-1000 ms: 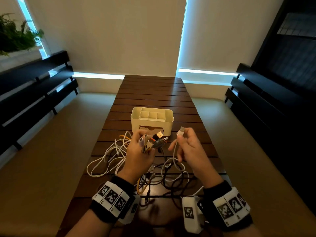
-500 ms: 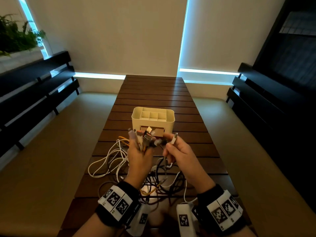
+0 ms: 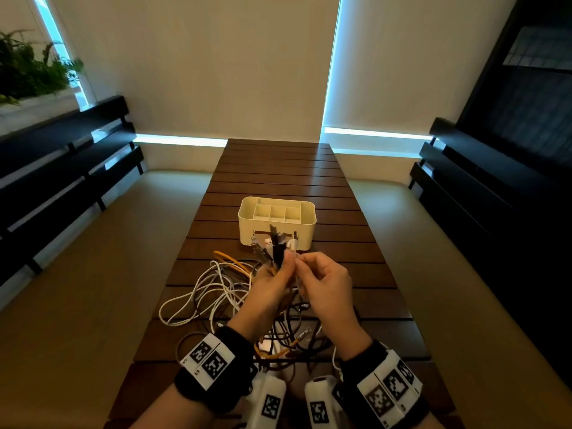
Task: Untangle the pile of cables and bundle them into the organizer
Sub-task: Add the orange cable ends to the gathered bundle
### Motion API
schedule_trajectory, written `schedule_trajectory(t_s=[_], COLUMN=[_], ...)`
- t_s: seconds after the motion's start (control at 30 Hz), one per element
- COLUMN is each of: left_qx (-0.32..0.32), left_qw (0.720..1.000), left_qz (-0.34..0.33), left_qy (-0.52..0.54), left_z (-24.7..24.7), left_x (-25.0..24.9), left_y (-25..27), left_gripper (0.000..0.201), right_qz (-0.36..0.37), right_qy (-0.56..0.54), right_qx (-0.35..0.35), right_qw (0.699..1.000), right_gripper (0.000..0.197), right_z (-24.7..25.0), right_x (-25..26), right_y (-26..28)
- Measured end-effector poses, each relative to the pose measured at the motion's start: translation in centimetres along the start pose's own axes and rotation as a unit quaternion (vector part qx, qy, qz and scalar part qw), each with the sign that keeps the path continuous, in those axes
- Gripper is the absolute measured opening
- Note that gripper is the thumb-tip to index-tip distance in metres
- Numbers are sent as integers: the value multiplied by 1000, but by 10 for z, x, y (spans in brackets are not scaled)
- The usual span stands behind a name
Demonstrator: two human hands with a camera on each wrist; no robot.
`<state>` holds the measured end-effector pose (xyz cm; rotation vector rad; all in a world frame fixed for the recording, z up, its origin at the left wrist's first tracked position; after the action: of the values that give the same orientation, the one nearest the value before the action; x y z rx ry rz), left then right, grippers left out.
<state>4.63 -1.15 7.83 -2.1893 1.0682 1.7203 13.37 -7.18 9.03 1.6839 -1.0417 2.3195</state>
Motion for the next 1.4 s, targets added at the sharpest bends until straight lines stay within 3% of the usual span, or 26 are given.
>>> schedule_trajectory(t_s=[0.1,0.2,0.27,0.33,0.47,0.63,0.8,0.87,0.97,1.07,1.2,1.3,1.4], left_qx=[-10,-21,6,27,30,-10,-50,-58,-39,-17,25,-19,-10], left_qw=[999,997,999,999,998,968,935,949,986,975,967,977,981], left_qz=[21,27,7,-8,-46,-91,-188,-200,-159,-114,-88,-144,-180], left_qy=[44,64,49,34,19,232,298,237,-28,-193,-239,-156,-69], left_z=[-3,-6,-3,-4,-6,28,66,74,59,33,9,-1,-8], left_x=[1,-1,-3,-5,-9,-45,-83,-89,-76,-45,-16,-7,-7], left_y=[3,5,6,8,11,5,11,14,18,14,3,2,8], left_gripper=[76,59,40,30,33,34,38,35,14,16,20,23,20], right_qz=[26,4,-36,-76,-96,-102,-159,-159,-112,-31,38,43,46], right_qy=[57,51,7,-38,-85,1,108,125,128,170,205,203,171], right_qx=[4,-16,25,84,174,300,302,269,207,207,255,239,228], right_qw=[998,999,999,993,976,949,934,942,963,963,944,949,957], right_gripper=[7,27,30,20,10,16,21,25,28,29,24,22,24], right_z=[-1,2,3,4,16,52,85,90,85,67,43,35,34], right_x=[1,-3,-2,1,4,-22,-59,-62,-51,-29,-8,-4,0], right_y=[-2,-3,-3,-3,-7,-4,3,5,-1,-13,-23,-26,-25])
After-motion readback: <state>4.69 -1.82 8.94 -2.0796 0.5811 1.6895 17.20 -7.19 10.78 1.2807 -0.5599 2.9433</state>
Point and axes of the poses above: each hand's wrist, its own y-axis away from the middle knuckle, its own z-axis out of the back of the hand, x = y × z, the point moved 1 cm from there along -y, towards the middle knuckle, and after that the axes turned 10 degrees about z, right-handed, at the moved point
